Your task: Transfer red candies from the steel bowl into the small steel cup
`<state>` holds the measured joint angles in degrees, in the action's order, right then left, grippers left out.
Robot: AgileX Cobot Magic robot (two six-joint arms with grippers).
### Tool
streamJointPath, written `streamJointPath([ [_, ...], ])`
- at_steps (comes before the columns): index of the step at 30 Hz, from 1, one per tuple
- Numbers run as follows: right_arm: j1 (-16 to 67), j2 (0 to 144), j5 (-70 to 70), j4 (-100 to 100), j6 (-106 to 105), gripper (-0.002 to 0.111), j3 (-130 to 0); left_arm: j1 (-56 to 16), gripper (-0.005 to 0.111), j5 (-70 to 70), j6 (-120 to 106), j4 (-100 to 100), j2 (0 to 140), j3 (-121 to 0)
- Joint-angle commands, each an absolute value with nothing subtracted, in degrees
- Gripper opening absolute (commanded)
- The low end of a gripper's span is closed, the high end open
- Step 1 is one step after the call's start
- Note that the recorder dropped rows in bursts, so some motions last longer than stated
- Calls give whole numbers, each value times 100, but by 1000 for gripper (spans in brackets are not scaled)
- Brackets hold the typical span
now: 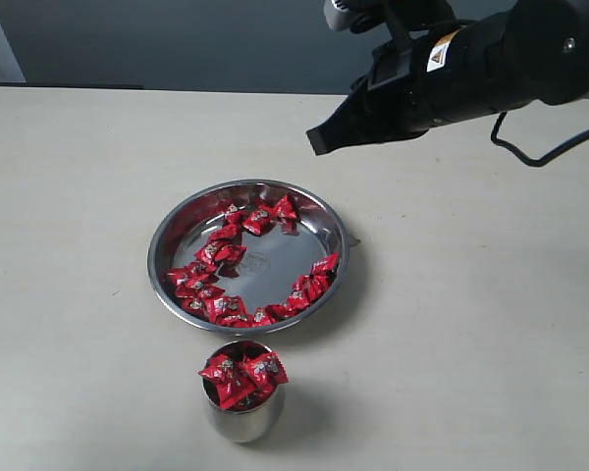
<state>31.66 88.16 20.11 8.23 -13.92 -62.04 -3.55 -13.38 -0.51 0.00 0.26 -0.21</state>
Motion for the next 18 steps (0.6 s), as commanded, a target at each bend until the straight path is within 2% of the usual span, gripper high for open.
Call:
streamJointPath([
  [1,3132,8804,1562,797,-1411,-1,-6216,-360,0,-1323,-51,-31,0,0],
  [10,3132,9129,1219,811,-1286,-1,-6205,-360,0,-1323,-51,-31,0,0],
  [18,2366,9139,1864,1280,-978,-1,-6205,-360,0,-1323,-51,-31,0,0],
])
